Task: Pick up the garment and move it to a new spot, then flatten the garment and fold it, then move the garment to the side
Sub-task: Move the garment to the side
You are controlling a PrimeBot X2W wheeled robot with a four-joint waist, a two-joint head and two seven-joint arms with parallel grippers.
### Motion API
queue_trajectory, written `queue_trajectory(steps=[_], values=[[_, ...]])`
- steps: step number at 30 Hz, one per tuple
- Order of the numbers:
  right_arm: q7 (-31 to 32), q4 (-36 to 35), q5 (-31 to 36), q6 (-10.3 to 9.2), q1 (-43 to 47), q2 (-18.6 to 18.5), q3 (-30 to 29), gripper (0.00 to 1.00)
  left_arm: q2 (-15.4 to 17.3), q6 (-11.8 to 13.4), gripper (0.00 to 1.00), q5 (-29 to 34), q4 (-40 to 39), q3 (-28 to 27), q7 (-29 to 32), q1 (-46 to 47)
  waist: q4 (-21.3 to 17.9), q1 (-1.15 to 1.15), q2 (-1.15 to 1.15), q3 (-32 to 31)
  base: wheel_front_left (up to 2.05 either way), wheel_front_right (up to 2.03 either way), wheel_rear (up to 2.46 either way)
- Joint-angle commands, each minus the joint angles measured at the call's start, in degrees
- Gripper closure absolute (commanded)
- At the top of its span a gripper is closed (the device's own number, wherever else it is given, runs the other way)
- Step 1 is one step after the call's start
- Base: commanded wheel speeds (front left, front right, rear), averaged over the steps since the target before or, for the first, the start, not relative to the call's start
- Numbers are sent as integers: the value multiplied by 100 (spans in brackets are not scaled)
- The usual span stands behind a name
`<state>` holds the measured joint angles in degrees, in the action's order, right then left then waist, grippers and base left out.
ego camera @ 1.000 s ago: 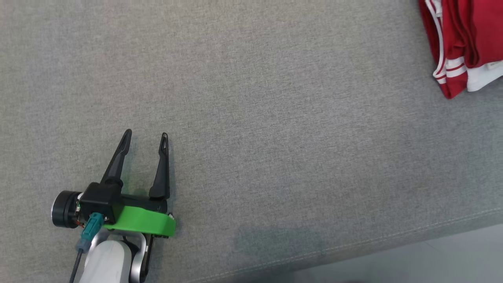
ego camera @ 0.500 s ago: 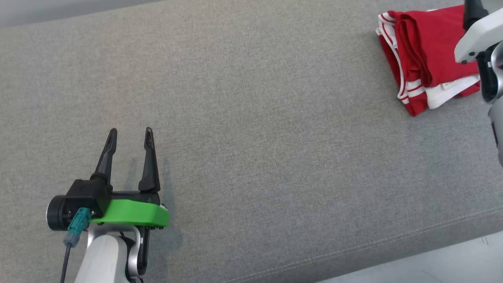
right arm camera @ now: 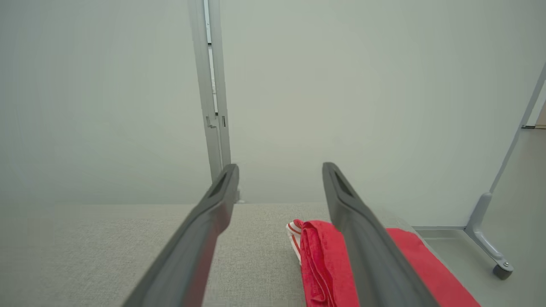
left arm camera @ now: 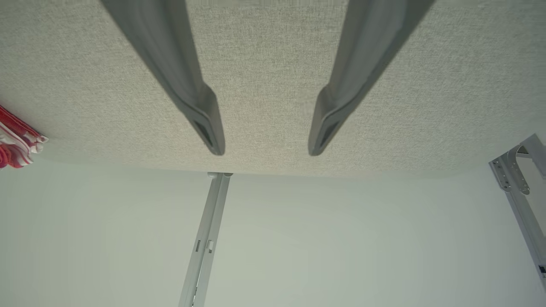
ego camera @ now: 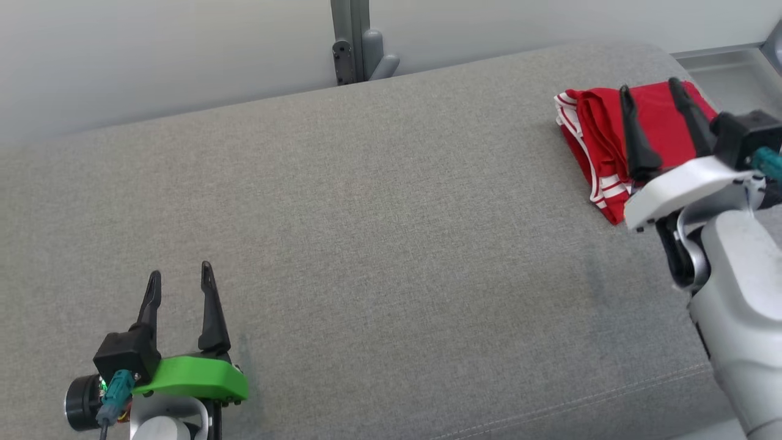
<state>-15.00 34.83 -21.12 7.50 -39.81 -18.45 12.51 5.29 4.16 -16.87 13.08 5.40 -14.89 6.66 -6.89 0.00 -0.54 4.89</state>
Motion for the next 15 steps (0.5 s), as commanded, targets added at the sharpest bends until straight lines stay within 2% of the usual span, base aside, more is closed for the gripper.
queue_trajectory(steps=[1,8,15], values=[[-21,-227,-45,-4,363,124,-83,0,59,70,0,43,32,-35,-24,-122,53,0,54,-283,0,0,0],[-18,-1183,481,-5,1707,582,-506,0,17,126,0,10,172,-24,-25,-395,148,0,54,-473,0,0,0],[187,-2116,985,-4,2804,1223,-989,0,-2,94,0,0,154,28,-29,-652,232,0,54,-599,0,0,0]])
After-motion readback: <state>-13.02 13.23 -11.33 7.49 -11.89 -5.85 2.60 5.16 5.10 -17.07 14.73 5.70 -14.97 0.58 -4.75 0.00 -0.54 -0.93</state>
